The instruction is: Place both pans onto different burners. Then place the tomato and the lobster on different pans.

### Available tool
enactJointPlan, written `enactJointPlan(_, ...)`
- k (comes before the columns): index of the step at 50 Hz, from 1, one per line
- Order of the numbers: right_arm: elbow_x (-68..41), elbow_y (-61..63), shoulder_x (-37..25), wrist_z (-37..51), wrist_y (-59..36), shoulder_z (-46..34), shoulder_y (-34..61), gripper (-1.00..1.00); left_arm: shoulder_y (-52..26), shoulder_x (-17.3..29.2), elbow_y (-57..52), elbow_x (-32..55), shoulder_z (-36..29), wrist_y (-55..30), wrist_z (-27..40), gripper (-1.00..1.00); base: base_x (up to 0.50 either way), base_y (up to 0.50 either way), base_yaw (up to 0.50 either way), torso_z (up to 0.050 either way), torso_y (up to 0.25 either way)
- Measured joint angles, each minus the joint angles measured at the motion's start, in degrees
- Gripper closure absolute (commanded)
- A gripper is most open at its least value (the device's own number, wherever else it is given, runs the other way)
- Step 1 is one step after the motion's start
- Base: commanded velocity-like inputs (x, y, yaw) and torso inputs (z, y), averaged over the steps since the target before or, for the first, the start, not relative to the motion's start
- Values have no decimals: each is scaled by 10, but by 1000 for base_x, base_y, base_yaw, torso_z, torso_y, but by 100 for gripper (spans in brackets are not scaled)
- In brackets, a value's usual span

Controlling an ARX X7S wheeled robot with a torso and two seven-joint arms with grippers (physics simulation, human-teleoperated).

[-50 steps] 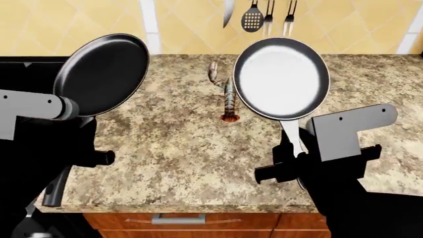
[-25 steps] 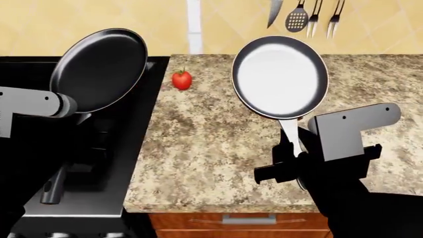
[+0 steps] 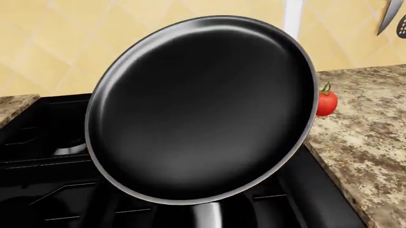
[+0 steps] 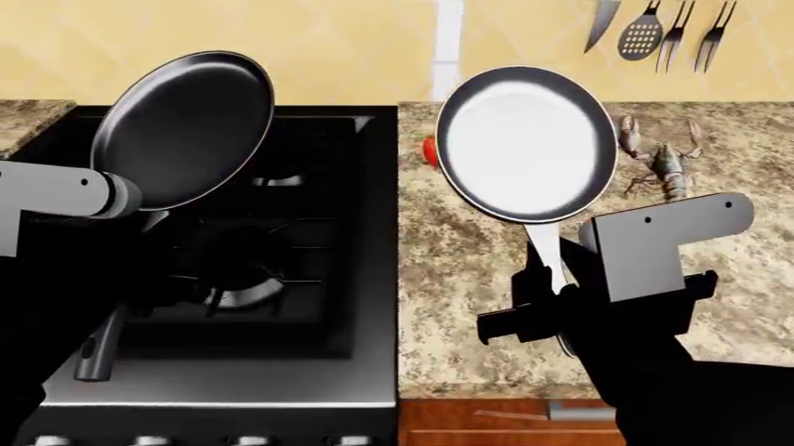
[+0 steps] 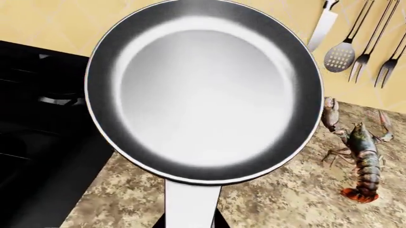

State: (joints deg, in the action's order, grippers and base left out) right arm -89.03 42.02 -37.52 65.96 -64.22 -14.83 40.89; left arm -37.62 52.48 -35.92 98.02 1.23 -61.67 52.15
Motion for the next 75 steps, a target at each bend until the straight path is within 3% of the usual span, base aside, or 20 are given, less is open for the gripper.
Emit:
enactJointPlan(41, -2, -1, -6, 3, 12, -11, 5, 100, 8, 2, 3, -11, -8, 10, -5, 100, 0, 500, 0, 1, 4)
enactJointPlan(75, 6, -4, -10, -3, 28, -11, 5, 100, 7, 3, 7, -19, -18, 15, -6, 100, 59, 17, 0, 1, 4)
